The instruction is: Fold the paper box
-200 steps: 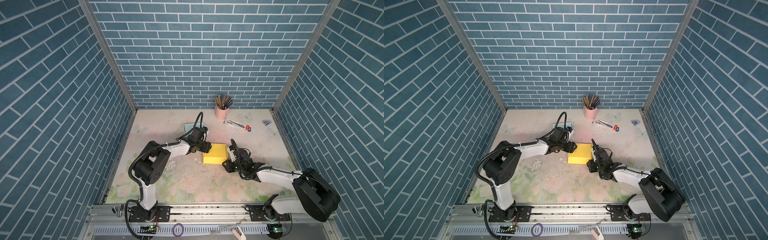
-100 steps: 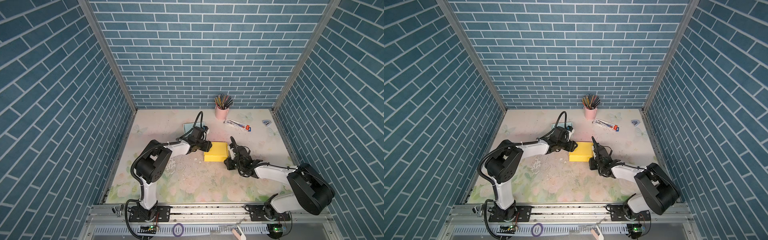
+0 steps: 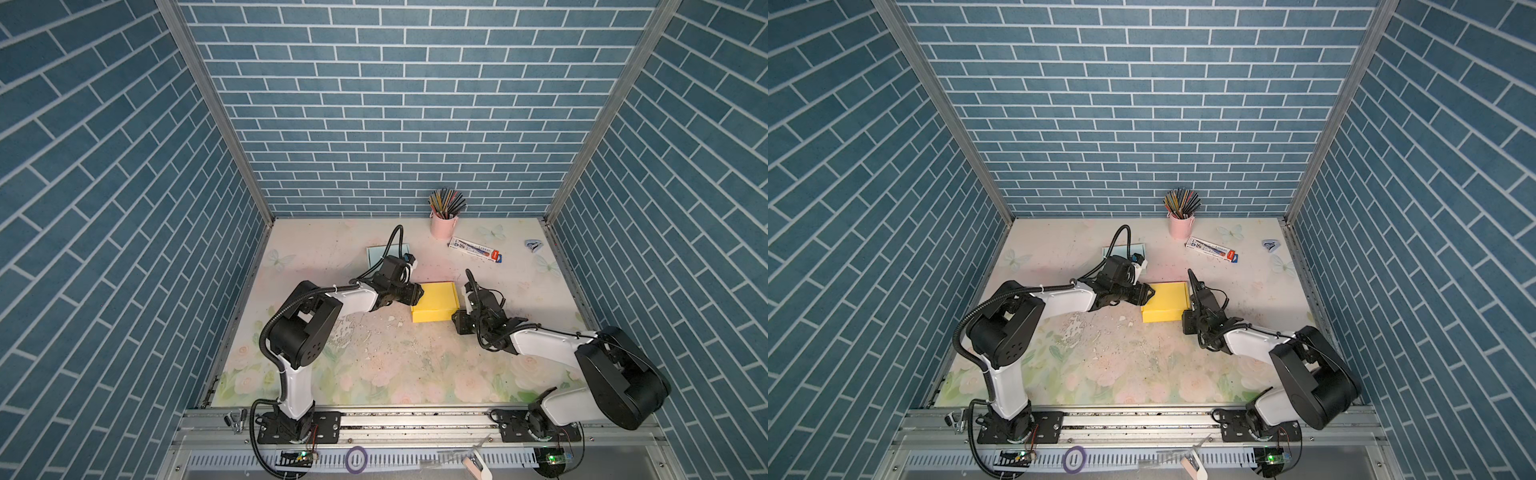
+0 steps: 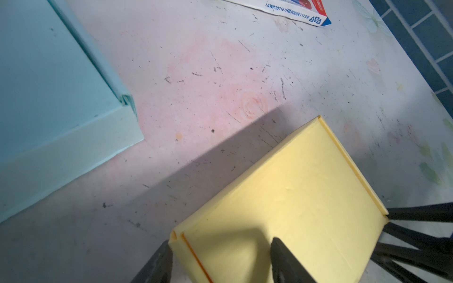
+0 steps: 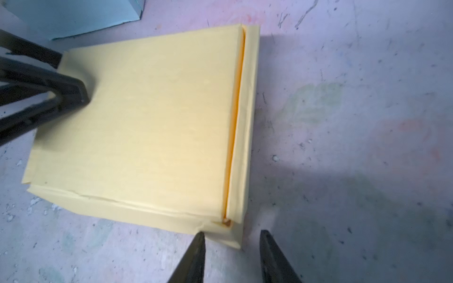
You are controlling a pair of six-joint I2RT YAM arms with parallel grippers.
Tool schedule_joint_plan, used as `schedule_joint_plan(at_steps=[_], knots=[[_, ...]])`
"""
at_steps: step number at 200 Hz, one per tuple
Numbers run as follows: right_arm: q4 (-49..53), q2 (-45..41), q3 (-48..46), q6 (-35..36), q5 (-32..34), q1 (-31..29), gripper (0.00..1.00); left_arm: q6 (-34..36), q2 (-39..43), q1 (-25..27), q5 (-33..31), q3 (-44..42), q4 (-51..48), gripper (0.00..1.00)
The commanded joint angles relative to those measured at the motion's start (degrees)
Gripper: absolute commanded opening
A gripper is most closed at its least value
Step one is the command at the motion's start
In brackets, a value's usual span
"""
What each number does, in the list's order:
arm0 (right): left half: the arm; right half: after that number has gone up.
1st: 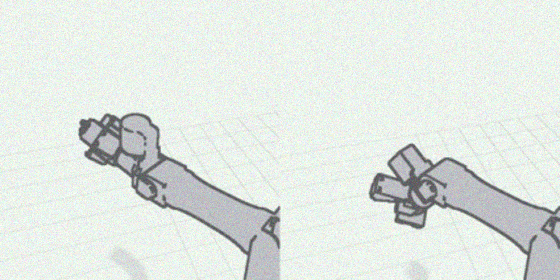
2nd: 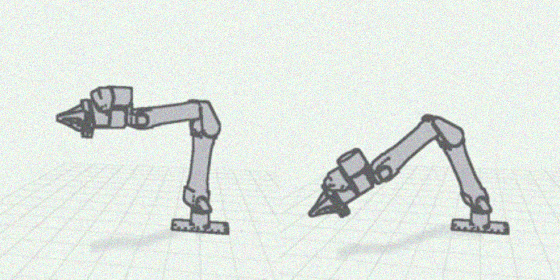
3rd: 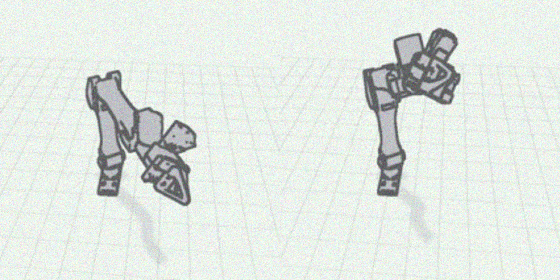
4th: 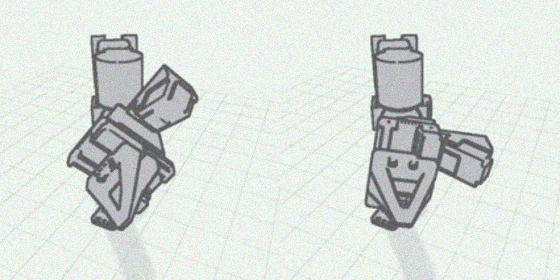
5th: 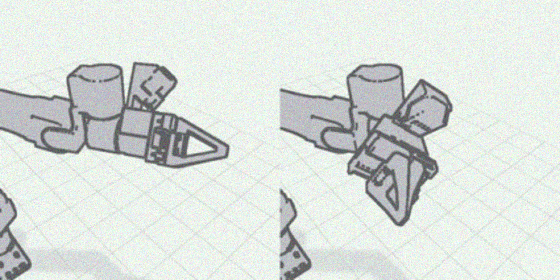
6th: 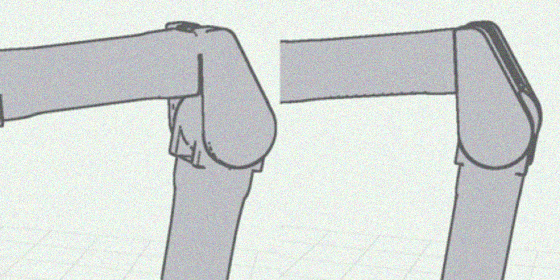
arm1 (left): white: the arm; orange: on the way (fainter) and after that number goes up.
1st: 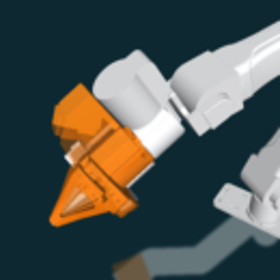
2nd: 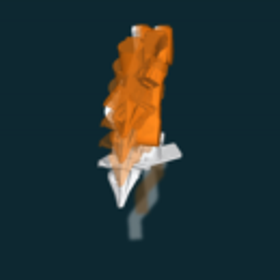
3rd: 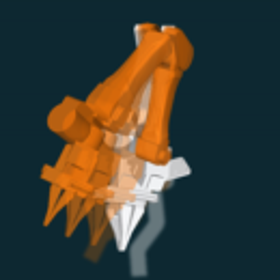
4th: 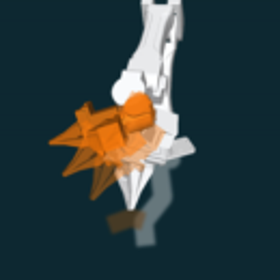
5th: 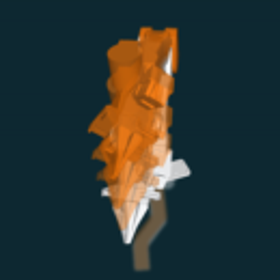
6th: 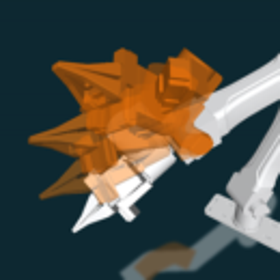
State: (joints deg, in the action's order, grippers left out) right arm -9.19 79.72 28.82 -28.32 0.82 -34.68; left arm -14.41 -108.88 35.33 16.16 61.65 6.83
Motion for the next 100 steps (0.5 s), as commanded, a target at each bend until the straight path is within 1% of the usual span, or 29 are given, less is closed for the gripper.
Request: schedule_joint_plan(at_steps=[1,30,47,66,78,91,100], knots=[[1.1,-4.36,-2.6,-2.14,1.47,0.82,0.39,-0.93,0.42,0.45,1.45,-2.31,-5.43,0.63],[1.47,-9.57,-6.38,-4.09,-0.55,3.06,0.37,-3.33,2.33,0.84,3.23,-4.1,-4.48,0.64],[2.93,-12.6,-7.43,-4.07,-1.31,3.78,0.34,-4.32,5.06,1.8,2.23,-5.5,-5.32,0.65],[5.8,-15.34,-7.35,-3.05,-3.02,3.76,0.29,-5.6,8.68,2.46,0.49,-6.59,-8.12,0.74],[7.59,-17.06,-7.44,-2.59,-4.39,3.74,0.26,-5.64,10.88,2.46,-1.38,-6.63,-11.05,0.78],[9.4,-18.91,-7.82,-2.45,-5.45,3.74,0.23,-4.57,12.82,2.37,-3.3,-5.98,-14.13,0.83],[10.97,-20.65,-8.25,-2.36,-5.48,3.65,0.21,-3.17,13.25,2.37,-3.85,-4.69,-16.29,0.84]])
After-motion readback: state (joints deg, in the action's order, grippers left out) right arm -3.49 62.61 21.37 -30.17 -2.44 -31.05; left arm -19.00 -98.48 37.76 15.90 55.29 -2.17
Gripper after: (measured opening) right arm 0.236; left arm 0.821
